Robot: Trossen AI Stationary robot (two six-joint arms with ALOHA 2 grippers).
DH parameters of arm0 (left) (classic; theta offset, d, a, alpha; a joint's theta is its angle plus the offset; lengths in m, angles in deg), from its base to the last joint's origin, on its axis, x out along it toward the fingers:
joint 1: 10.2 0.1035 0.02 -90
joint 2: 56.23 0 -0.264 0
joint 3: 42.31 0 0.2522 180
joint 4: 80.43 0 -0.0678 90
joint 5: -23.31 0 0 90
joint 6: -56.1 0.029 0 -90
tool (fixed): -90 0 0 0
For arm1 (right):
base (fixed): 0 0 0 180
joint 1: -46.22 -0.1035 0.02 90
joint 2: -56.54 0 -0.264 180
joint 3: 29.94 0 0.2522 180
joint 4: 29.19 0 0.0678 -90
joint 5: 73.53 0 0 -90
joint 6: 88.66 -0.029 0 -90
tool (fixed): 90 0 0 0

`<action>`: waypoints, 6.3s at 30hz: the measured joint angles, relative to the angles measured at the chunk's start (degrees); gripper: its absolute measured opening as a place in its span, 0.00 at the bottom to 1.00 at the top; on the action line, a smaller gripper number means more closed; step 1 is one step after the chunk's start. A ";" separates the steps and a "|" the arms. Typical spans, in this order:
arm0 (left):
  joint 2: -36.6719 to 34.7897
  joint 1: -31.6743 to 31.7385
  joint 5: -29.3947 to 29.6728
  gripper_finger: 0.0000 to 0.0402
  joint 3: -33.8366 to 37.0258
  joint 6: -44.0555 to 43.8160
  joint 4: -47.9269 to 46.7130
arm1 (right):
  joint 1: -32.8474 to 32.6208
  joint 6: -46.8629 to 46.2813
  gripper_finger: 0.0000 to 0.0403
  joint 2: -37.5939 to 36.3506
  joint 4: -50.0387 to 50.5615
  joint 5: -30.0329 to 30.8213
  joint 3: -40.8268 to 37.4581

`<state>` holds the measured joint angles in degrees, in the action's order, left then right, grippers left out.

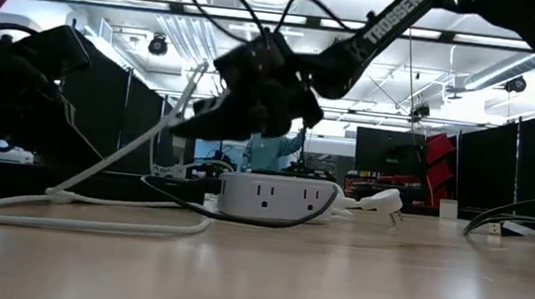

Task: Insert USB
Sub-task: Insert the left white charger cable into the top black outlet extension

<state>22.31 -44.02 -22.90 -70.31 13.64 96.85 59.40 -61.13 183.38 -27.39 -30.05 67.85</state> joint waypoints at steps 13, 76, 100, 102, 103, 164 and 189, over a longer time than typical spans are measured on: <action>0.40 0.00 0.83 0.00 0.02 -2.65 -0.09 | 1.22 0.29 0.03 2.28 -0.51 -1.47 -1.61; 0.15 -0.37 1.71 0.00 0.03 -6.70 -0.46 | -5.65 1.53 0.02 -6.74 -1.63 10.60 -9.14; -19.36 0.49 -12.83 0.45 -8.62 21.63 0.47 | -13.63 10.07 0.02 -11.14 1.98 0.23 -3.45; -19.02 0.85 -17.37 0.49 -9.31 22.24 1.59 | -15.37 12.55 0.02 -11.14 7.14 -0.05 -1.14; -18.70 0.90 -18.97 0.51 -9.50 22.46 2.64 | -16.13 13.56 0.02 -11.14 9.43 -0.23 0.17; 3.85 9.14 -48.98 0.09 -15.85 36.20 22.98 | -19.18 17.44 0.02 -8.25 16.02 -1.45 7.21; -13.54 5.05 -20.98 0.09 -15.82 34.51 -3.37 | -18.46 3.79 0.50 -16.36 31.72 26.94 7.32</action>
<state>8.77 -38.98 -43.87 -86.13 48.15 93.48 40.95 -57.34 167.02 4.33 -3.11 75.17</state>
